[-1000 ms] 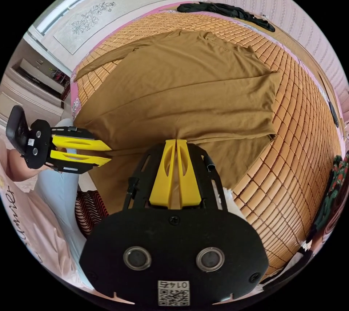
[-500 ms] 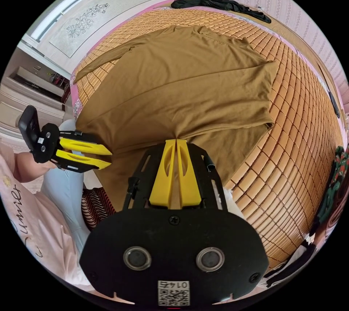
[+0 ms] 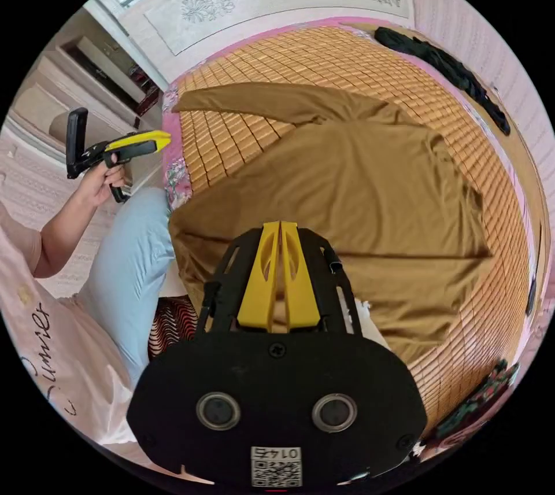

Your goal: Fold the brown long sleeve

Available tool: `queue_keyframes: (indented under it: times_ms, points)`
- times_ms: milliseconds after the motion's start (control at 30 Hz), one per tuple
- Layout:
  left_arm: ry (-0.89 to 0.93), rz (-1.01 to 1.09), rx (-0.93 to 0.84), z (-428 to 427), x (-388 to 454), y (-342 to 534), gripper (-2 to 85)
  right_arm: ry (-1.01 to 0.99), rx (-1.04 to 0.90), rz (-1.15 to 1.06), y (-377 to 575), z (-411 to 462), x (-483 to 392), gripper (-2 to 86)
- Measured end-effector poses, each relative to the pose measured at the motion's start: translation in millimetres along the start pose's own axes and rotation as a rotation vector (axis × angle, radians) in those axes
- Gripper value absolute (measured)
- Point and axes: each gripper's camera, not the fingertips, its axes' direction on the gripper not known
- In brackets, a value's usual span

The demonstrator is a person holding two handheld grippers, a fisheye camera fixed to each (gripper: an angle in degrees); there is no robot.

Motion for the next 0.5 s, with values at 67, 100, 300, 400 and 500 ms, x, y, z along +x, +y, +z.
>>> queue_keyframes:
  times_ms: [67, 100, 300, 400, 500]
  points:
    - [-0.164, -0.148, 0.061, -19, -71, -1, 6.3, -0.001, 0.016, -0.105, -44, 11, -26, 1.6]
    - [-0.208, -0.176, 0.072, -23, -87, 0, 6.3, 0.001, 0.019, -0.162, -72, 20, -43, 2.8]
    - [-0.349, -0.381, 0.122, -28, -190, -4, 8.4, -0.02, -0.026, -0.344, -184, 72, -116, 7.7]
    - [-0.245, -0.444, 0.051, -3, -216, -8, 9.2, -0.065, -0.053, -0.362, -211, 92, -137, 7.9]
    - [-0.175, -0.406, 0.051, 4, -216, -4, 6.1, -0.094, -0.084, -0.358, -223, 104, -147, 8.3]
